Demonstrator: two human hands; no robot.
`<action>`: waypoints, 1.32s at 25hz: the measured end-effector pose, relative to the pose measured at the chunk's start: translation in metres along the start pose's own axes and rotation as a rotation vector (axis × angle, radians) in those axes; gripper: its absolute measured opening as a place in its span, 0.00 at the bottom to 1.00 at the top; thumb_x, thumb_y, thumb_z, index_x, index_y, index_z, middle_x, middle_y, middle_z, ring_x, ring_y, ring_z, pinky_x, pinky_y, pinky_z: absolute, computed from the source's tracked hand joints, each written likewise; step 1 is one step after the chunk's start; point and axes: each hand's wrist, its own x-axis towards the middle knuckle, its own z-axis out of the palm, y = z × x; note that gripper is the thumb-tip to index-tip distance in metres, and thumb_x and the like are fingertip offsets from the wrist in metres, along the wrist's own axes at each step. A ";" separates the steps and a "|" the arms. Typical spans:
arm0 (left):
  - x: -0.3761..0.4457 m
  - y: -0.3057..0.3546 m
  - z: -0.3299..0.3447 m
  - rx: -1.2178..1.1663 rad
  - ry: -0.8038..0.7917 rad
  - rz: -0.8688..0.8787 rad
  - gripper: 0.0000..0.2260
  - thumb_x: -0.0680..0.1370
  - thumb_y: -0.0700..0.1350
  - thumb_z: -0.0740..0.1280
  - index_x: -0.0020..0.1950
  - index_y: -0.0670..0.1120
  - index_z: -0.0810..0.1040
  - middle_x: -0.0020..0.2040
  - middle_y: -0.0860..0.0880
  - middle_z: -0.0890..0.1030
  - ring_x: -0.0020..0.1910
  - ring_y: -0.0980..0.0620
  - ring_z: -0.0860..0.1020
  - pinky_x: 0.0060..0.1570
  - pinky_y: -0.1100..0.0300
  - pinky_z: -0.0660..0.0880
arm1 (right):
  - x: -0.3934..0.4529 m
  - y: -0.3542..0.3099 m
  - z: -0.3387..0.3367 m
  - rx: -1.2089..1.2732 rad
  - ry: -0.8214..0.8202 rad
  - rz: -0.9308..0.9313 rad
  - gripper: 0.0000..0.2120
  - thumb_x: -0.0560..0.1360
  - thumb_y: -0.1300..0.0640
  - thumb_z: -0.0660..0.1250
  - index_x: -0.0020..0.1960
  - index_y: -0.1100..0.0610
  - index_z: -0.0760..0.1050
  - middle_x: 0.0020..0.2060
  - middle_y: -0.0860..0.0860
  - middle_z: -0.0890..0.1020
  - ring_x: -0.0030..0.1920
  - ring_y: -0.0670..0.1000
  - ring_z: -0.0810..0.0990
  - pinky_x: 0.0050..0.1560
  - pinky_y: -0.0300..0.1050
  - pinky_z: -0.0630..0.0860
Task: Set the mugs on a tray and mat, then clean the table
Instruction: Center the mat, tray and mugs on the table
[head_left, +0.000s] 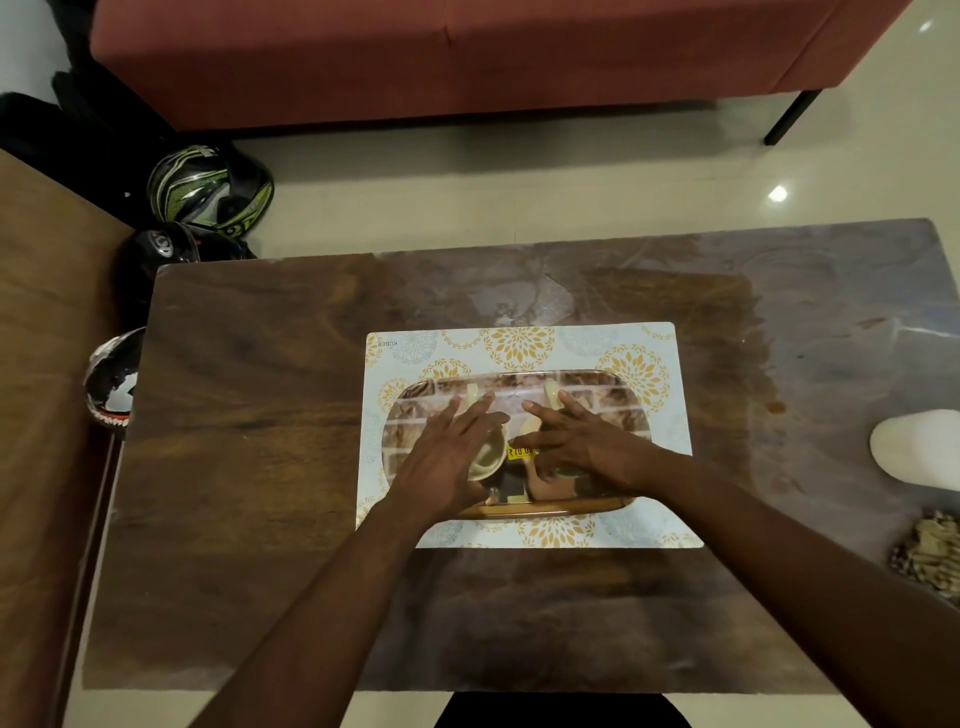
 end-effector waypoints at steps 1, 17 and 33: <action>-0.001 -0.002 -0.001 0.002 0.003 0.019 0.40 0.68 0.47 0.77 0.76 0.53 0.62 0.80 0.51 0.55 0.79 0.42 0.52 0.73 0.39 0.59 | 0.000 -0.001 -0.002 0.006 0.004 -0.006 0.23 0.65 0.71 0.73 0.55 0.53 0.75 0.65 0.56 0.75 0.70 0.67 0.62 0.65 0.73 0.51; -0.014 -0.072 0.042 -0.575 0.457 -0.891 0.16 0.74 0.36 0.68 0.61 0.40 0.74 0.51 0.37 0.80 0.50 0.38 0.79 0.46 0.52 0.74 | -0.046 0.008 0.063 0.459 0.537 1.395 0.24 0.76 0.66 0.62 0.71 0.59 0.62 0.58 0.65 0.71 0.57 0.65 0.71 0.55 0.53 0.67; -0.012 -0.080 0.036 -0.537 0.501 -0.846 0.16 0.75 0.39 0.68 0.63 0.44 0.75 0.52 0.42 0.80 0.52 0.41 0.80 0.51 0.43 0.78 | -0.063 0.025 0.072 0.418 0.570 1.227 0.22 0.77 0.62 0.64 0.70 0.60 0.66 0.58 0.63 0.75 0.57 0.62 0.75 0.55 0.51 0.71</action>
